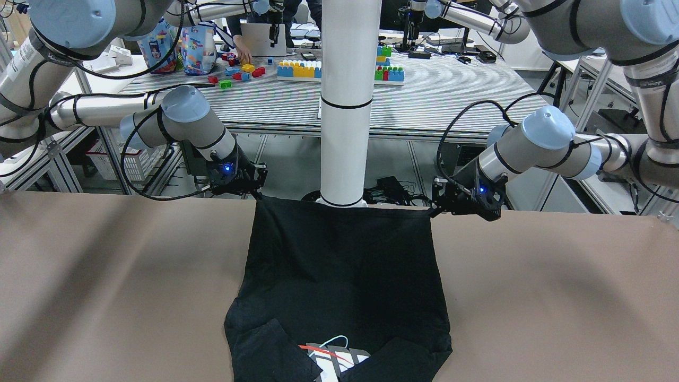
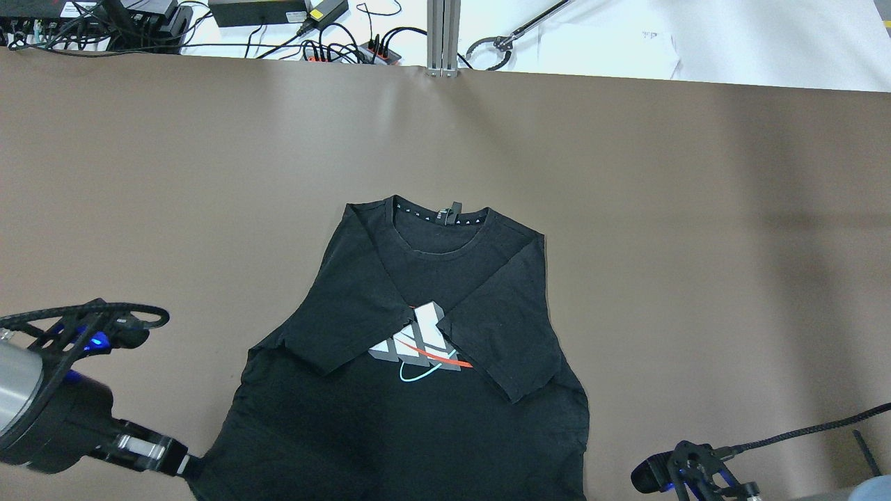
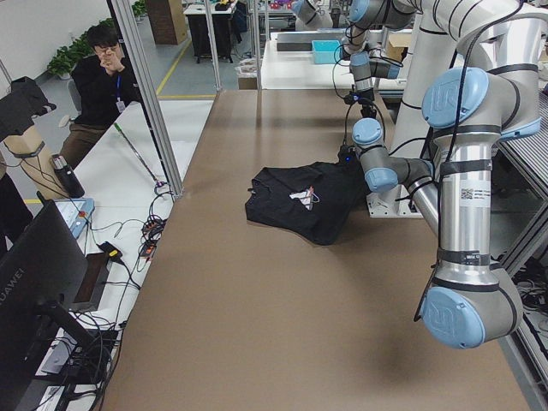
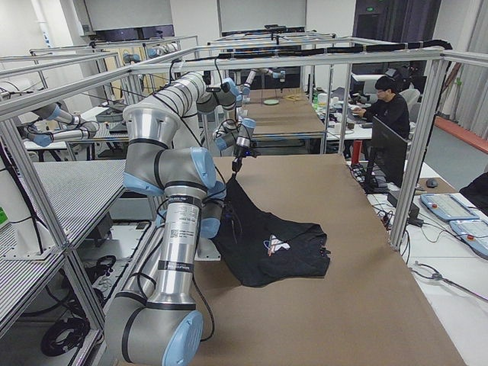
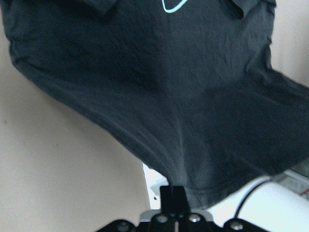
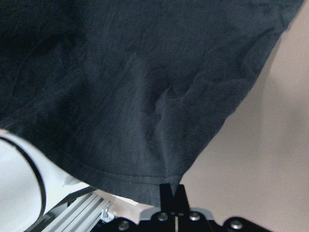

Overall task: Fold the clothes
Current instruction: 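Lift the hem with both grippers and pull it toward the robot, then carry the hem with both grippers toward the collar, folding the shirt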

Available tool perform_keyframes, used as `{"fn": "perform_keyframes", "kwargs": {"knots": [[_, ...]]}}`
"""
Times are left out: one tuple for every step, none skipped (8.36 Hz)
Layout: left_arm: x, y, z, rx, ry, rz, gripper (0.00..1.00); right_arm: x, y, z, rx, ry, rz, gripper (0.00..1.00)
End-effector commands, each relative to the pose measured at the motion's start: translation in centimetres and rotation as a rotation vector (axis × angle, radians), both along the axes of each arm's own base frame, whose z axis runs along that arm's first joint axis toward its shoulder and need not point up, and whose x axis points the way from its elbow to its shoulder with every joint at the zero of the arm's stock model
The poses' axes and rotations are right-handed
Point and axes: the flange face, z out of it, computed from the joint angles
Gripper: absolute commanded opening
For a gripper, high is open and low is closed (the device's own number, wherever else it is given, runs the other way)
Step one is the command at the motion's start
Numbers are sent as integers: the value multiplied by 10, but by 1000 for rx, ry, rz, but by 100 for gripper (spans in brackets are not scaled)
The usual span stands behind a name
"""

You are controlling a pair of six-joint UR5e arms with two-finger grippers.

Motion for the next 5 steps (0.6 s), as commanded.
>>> {"fn": "perform_keyframes", "kwargs": {"knots": [[40,-86,28,20,-111,-244,0,-43,-63,21,53,104,238,0],[46,-117,23,25,-120,-313,0,-41,-93,37,46,149,312,0],[43,-142,30,8,-142,-356,0,-31,-120,48,36,177,378,0],[29,-162,35,-2,-154,-404,0,-16,-141,51,31,186,428,0],[17,-181,35,-7,-158,-448,0,-6,-159,58,19,202,471,0]]}}
